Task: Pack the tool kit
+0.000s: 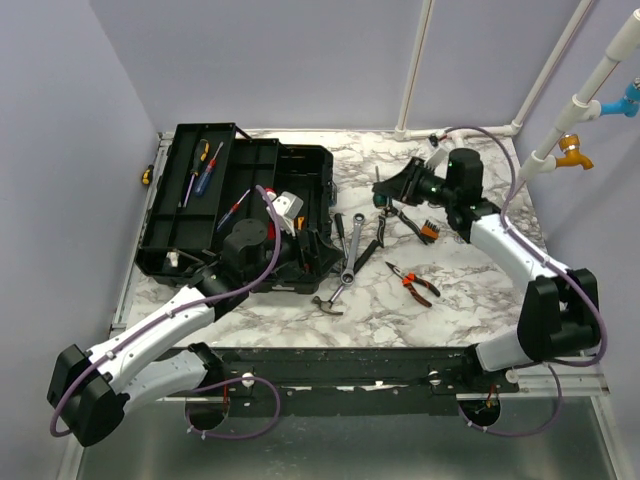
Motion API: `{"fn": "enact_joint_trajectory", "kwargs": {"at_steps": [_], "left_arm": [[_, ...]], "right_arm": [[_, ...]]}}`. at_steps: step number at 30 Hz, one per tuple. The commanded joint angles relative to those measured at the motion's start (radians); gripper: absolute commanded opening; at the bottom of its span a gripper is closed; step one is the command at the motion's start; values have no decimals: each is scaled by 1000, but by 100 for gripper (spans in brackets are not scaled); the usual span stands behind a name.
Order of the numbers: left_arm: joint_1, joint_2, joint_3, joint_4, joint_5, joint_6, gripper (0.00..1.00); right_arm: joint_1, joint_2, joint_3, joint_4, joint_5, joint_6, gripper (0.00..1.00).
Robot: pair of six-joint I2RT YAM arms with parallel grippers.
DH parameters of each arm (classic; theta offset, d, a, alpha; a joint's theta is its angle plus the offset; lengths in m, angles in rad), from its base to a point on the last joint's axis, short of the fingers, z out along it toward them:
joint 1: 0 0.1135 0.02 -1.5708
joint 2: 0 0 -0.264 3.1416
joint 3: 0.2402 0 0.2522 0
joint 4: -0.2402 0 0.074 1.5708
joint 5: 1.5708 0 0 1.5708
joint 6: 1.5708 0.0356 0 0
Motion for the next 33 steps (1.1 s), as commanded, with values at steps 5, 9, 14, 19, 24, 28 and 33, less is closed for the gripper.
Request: {"fn": "enact_joint_trajectory", "kwargs": {"at_steps": [5, 9, 14, 19, 24, 28, 33], "left_arm": [[-3, 88, 79, 93, 116, -106, 94], [-4, 127, 108, 121, 124, -135, 93], [-3, 148, 161, 76, 92, -139, 91], [-3, -21, 114, -64, -131, -90, 95], [-3, -239, 79, -252, -356, -35, 98], [-3, -410, 1, -236, -403, -33, 98], [-3, -501, -59, -223, -403, -34, 99]], "right_arm": [[176, -166, -212, 525, -127, 369, 1], [224, -177, -198, 511, -125, 372, 1], [277, -162, -182, 483, -57, 352, 1], [329, -72, -104, 340, 154, 283, 1], [428, 107, 24, 288, 257, 240, 1], [483, 232, 138, 270, 278, 231, 39], [496, 233, 185, 175, 358, 187, 73]]}}
